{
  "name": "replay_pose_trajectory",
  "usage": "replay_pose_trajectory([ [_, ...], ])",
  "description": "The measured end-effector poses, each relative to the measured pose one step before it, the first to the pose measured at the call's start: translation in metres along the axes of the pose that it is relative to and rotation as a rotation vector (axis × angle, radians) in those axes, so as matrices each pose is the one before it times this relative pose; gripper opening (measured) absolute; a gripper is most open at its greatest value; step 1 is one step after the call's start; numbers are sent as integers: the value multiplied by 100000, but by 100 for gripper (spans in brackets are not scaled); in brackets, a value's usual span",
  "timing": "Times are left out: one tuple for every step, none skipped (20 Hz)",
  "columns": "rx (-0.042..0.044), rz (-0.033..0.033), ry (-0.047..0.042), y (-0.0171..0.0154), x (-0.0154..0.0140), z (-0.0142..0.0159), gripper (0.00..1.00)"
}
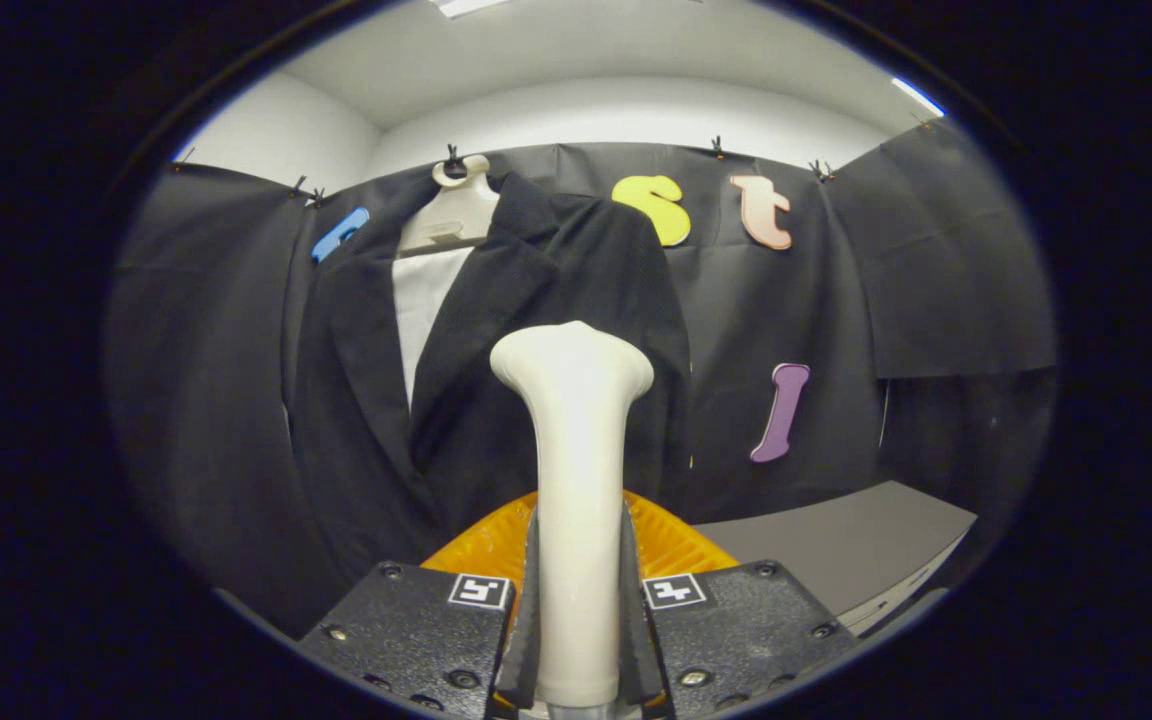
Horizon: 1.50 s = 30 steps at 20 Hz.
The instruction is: Iron the clothes twice with a garment steamer, once on the left side and once on the right side.
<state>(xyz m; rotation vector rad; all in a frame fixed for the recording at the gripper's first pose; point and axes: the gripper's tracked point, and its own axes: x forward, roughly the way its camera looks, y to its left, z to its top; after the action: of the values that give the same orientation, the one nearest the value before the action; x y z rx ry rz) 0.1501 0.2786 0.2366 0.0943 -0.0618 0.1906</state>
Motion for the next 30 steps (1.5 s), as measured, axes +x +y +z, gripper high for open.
replay_pose_trajectory([
  [96, 176, 1201, 60, -132, -604, 35],
  [199, 404, 1180, 114, -255, -625, 35],
  [256, 134, 998, 3, -259, -653, 36],
  [273, -360, 568, -80, -291, -573, 36],
  [151, -266, 557, -48, -209, -607, 35],
  [125, 217, 695, 82, -270, -578, 36],
  [-230, 709, 897, 132, -133, -667, 35],
  [-329, 480, 1204, 130, -118, -723, 35],
  [-323, -7, 1289, -52, -150, -912, 35],
  [-431, 85, 1153, -40, -246, -776, 35],
  [-640, 237, 936, 316, -157, -715, 36],
  [-899, -78, 907, 54, -207, -717, 35],
  [-927, -238, 811, 9, -243, -751, 35],
  [-899, -517, 1226, -42, -169, -687, 35],
  [-652, -321, 1404, -27, 12, -719, 35],
  [-273, -175, 1413, 25, -36, -660, 36],
  [-305, -358, 1260, -34, 10, -844, 36],
  [-509, -619, 1043, -123, 8, -616, 35],
  [-758, -543, 1128, -30, -47, -652, 35],
  [-358, -35, 941, 90, -66, -585, 35],
  [-447, -16, 1092, 57, 11, -702, 35],
  [-553, -266, 1605, 84, -140, -758, 35],
  [-795, -583, 1940, 82, -238, -1012, 35],
  [-1491, 277, 1813, 307, -171, -1001, 35],
  [-1048, 688, 2008, 379, 44, -1109, 35],
  [-369, 235, 2295, 234, 24, -1079, 35],
  [62, -68, 2067, 99, 2, -1204, 35],
  [-281, -27, 2453, 98, 3, -1137, 35],
  [-1148, 192, 3001, 49, 543, -1001, 35],
  [-1508, 465, 2518, 177, 347, -1296, 35],
])
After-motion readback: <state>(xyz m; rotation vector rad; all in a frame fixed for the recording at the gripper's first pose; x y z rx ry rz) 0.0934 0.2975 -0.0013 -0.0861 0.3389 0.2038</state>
